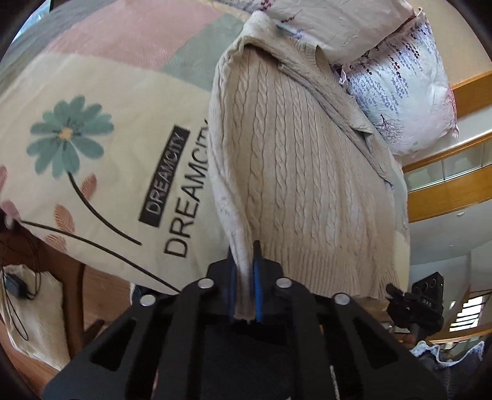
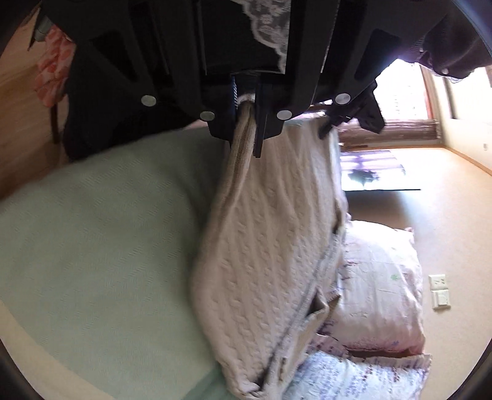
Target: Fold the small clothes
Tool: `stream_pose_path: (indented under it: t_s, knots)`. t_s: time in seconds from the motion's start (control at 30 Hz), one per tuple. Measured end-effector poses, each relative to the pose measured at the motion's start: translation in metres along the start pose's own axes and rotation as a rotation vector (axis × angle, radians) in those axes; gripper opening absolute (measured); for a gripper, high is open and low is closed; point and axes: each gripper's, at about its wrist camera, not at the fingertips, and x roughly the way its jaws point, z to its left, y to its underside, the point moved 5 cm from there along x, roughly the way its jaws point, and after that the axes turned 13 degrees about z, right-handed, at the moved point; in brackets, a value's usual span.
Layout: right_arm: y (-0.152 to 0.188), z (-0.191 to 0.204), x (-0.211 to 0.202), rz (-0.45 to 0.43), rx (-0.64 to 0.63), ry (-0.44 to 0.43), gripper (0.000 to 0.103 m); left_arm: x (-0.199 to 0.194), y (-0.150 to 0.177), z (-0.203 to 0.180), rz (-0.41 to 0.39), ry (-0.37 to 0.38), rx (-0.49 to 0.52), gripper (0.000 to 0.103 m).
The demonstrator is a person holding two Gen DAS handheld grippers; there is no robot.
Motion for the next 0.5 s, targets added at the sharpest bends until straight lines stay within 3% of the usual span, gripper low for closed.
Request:
stream_pose_path:
  t_s: [0.1, 0.17, 0.27, 0.4, 0.47, 0.5]
  knots:
    - [-0.015, 0.024, -0.010, -0.044, -0.066, -0.062, 0.008, -0.003, -0.010, -0.010, 0.013, 0.049, 0.026, 0.007]
    - [-0.035, 0.049, -0.023, -0.103, -0.110, -0.130, 0.008, -0.018, -0.032, -0.020, -0.030, 0.095, 0.059, 0.006]
    - [-0.082, 0.087, -0.043, -0.204, -0.190, -0.216, 0.008, -0.058, -0.097, -0.036, -0.171, 0.117, 0.133, 0.006]
    - [-0.173, 0.130, -0.063, -0.360, -0.234, -0.289, 0.008, -0.093, -0.214, -0.074, -0.355, 0.093, 0.209, 0.007]
    - [-0.224, 0.141, -0.065, -0.438, -0.213, -0.256, 0.010, -0.084, -0.262, -0.090, -0.379, 0.043, 0.217, 0.015]
    - [-0.246, 0.139, -0.061, -0.449, -0.172, -0.227, 0.028, -0.078, -0.278, -0.092, -0.364, 0.017, 0.207, 0.033]
